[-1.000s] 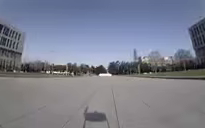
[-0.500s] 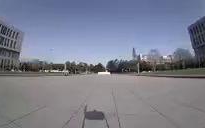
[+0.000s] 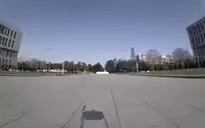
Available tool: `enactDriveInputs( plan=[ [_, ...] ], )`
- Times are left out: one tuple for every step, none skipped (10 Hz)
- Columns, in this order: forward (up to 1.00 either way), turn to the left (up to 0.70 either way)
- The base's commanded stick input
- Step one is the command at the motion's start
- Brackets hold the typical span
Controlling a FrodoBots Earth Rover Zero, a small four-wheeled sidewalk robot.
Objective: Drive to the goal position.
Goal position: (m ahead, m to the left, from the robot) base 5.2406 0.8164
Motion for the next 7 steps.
enactDriveInputs(
  plan=[
    [1.0,0.03],
    [1.0,0.03],
    [1.0,0.03],
    [1.0,0.03],
    [1.0,0.03],
    [1.0,0.03],
    [1.0,0.03]
  ],
)
